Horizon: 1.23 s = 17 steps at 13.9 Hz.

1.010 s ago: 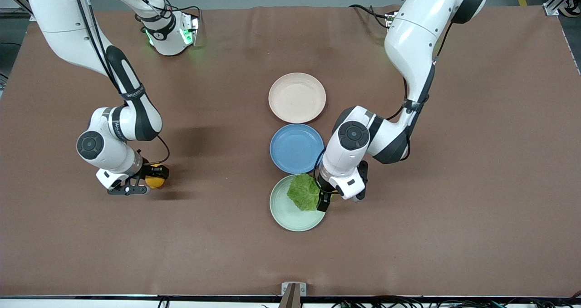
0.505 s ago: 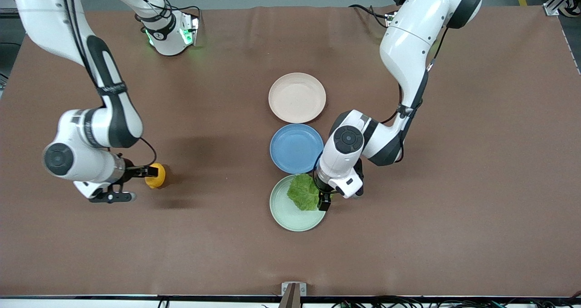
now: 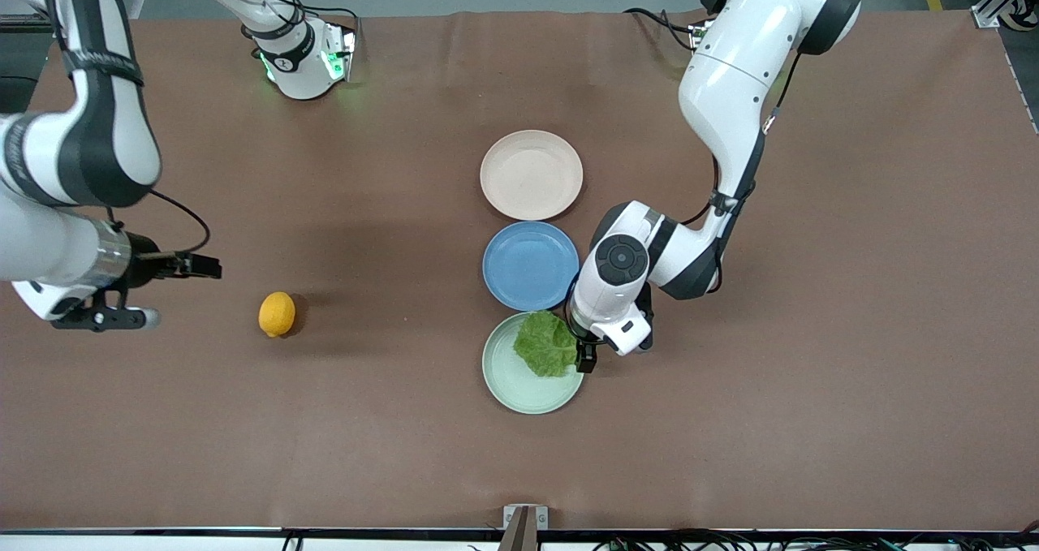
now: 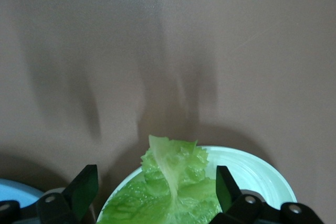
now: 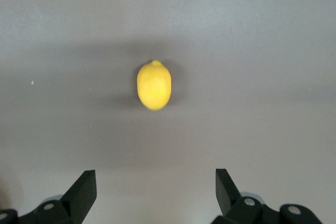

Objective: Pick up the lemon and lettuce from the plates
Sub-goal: 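Withdraw the right gripper while the left gripper grasps the lettuce leaf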

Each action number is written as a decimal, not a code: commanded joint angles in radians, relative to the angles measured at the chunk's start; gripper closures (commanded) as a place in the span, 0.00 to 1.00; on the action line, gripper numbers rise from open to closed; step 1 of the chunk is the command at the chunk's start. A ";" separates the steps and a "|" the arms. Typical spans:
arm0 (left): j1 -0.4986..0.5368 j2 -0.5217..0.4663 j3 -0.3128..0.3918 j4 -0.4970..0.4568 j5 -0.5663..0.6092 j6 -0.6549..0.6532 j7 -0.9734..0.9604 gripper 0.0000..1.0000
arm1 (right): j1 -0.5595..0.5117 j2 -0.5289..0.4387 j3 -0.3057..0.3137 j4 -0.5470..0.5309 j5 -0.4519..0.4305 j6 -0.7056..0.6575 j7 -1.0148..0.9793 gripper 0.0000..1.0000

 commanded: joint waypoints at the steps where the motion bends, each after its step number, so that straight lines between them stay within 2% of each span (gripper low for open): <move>1: -0.003 0.005 0.008 0.006 0.020 -0.011 -0.021 0.18 | -0.031 0.007 0.016 0.082 -0.013 -0.062 -0.001 0.00; 5: 0.003 0.012 0.008 0.006 0.021 -0.011 -0.021 0.45 | -0.046 0.016 0.016 0.168 -0.025 -0.077 -0.004 0.00; 8: 0.003 0.009 0.008 0.006 0.020 -0.012 -0.021 0.77 | -0.063 0.018 0.019 0.187 -0.005 -0.072 -0.002 0.00; 9: 0.003 0.004 0.007 0.006 0.020 -0.012 -0.021 0.84 | -0.061 0.018 0.022 0.185 0.001 -0.077 -0.002 0.00; 11: 0.006 -0.014 0.007 0.008 0.018 -0.015 -0.021 0.93 | -0.057 0.012 0.022 0.179 -0.002 -0.109 0.001 0.00; 12: 0.010 -0.027 0.007 0.008 0.018 -0.019 -0.019 0.94 | -0.063 0.010 0.022 0.179 0.004 -0.135 0.001 0.00; 15: 0.018 -0.070 0.002 0.012 0.008 -0.031 -0.016 0.94 | -0.065 0.007 0.019 0.181 -0.008 -0.152 0.001 0.00; 17: 0.021 -0.128 -0.001 0.001 0.006 -0.107 -0.008 0.93 | -0.065 -0.004 0.019 0.181 0.004 -0.172 0.002 0.00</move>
